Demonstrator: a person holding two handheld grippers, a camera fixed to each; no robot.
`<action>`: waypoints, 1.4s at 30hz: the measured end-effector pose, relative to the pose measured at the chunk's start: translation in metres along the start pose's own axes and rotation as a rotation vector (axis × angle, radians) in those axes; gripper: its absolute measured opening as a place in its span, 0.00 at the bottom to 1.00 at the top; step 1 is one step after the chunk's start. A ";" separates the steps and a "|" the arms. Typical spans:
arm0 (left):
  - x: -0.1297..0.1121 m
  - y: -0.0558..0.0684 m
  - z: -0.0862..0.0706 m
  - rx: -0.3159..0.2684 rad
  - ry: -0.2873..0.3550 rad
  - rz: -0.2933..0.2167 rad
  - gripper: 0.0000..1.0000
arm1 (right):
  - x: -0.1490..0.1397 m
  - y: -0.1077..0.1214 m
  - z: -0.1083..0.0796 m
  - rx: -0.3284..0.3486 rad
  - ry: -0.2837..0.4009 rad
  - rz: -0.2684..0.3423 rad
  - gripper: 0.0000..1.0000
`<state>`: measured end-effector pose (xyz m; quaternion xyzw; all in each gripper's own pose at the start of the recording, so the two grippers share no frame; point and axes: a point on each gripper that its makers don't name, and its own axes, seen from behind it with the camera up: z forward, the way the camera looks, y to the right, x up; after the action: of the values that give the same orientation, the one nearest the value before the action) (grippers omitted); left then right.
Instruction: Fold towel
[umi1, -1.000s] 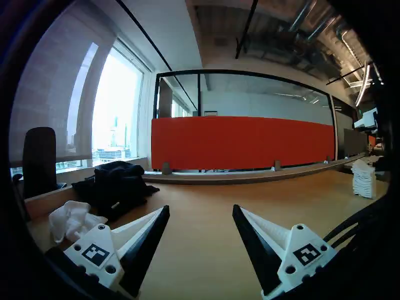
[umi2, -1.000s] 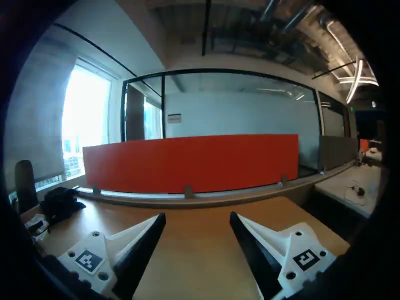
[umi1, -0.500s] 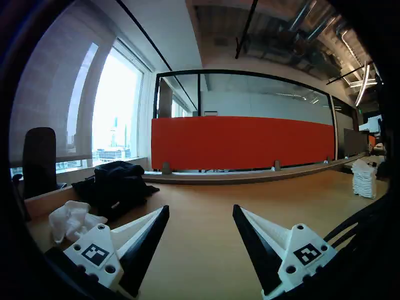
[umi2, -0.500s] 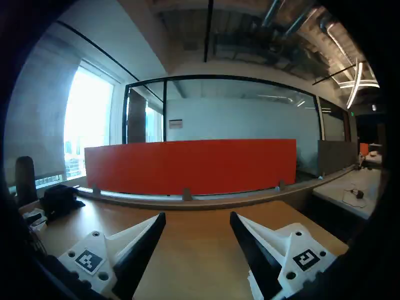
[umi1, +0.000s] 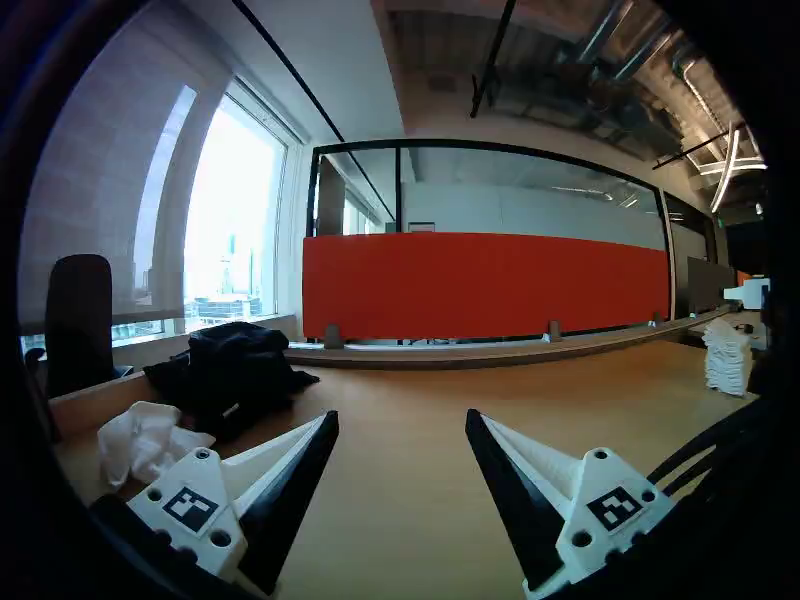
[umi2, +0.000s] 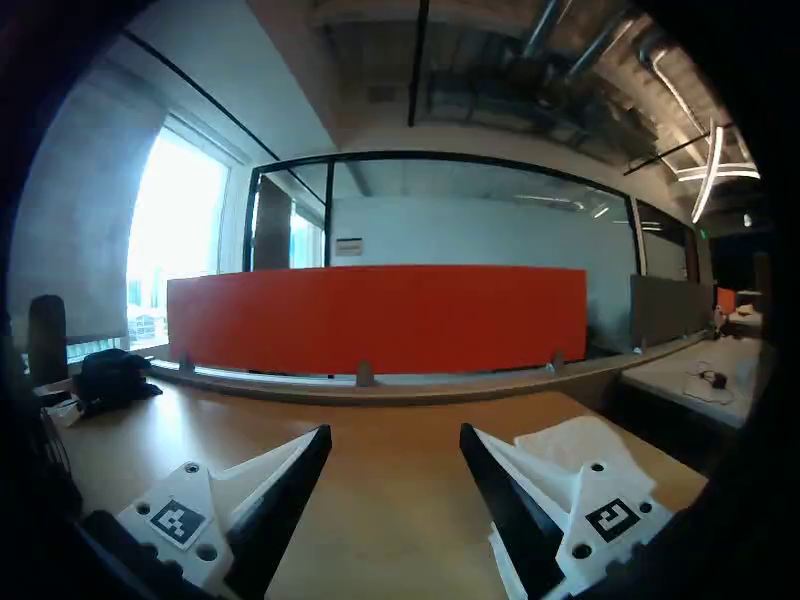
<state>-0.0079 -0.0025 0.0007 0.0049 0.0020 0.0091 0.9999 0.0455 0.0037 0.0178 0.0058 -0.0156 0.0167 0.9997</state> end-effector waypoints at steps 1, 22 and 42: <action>0.000 0.000 0.000 0.000 0.000 0.000 0.94 | -0.004 0.002 0.000 -0.002 0.000 0.001 1.00; 0.000 0.001 0.000 0.000 0.000 0.000 0.94 | -0.060 0.015 -0.006 -0.023 -0.009 0.023 0.99; 0.000 0.001 0.000 0.000 0.000 0.000 0.94 | -0.071 0.010 -0.011 -0.018 0.009 0.020 0.99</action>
<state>-0.0075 -0.0016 0.0005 0.0048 0.0019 0.0092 0.9999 -0.0251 0.0114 0.0043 -0.0034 -0.0115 0.0266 0.9996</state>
